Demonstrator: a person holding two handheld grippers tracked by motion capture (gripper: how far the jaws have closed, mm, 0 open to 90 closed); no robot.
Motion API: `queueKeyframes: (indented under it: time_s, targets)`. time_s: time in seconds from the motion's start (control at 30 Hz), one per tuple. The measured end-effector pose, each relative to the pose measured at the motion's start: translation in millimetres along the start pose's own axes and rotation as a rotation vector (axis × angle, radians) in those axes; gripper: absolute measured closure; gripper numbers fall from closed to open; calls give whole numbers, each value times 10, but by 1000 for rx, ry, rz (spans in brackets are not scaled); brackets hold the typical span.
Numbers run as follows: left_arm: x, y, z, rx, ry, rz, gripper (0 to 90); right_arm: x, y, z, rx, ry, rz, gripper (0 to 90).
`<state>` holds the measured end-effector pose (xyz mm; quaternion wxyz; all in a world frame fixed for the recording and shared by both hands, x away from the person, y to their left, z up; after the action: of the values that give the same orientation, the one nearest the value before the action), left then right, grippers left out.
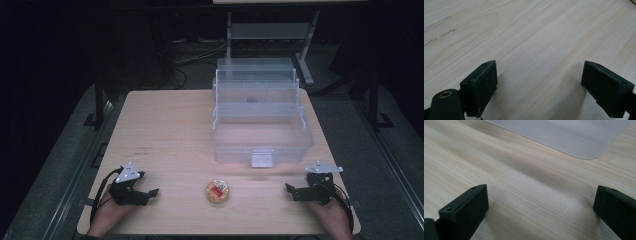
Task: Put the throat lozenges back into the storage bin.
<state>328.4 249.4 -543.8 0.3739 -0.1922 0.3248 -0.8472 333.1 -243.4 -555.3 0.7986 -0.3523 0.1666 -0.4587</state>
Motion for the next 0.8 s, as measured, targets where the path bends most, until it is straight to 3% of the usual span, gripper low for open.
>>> queueKeyframes:
  time_s: [0.37,0.57,0.8]
  targets:
    - [0,0,0,0,0,0,125,-21,-21,3,-26,-9,11,33]
    - [0,0,0,0,0,0,125,-80,-52,52,-23,-11,40,62]
    - [0,0,1,1,-1,0,125,-190,-79,149,-6,-47,83,98]
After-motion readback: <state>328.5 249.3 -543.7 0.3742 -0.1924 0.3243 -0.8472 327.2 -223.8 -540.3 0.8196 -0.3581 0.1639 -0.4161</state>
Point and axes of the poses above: each handheld gripper's, and its own axes: y roughly forward along the jaws, z roughly out of its top, x roughly to its right, the point moved 10 cm from there along y, roughly forward along the jaws, and after that the axes turned 7 degrees about -y, right-handed, at the moved point
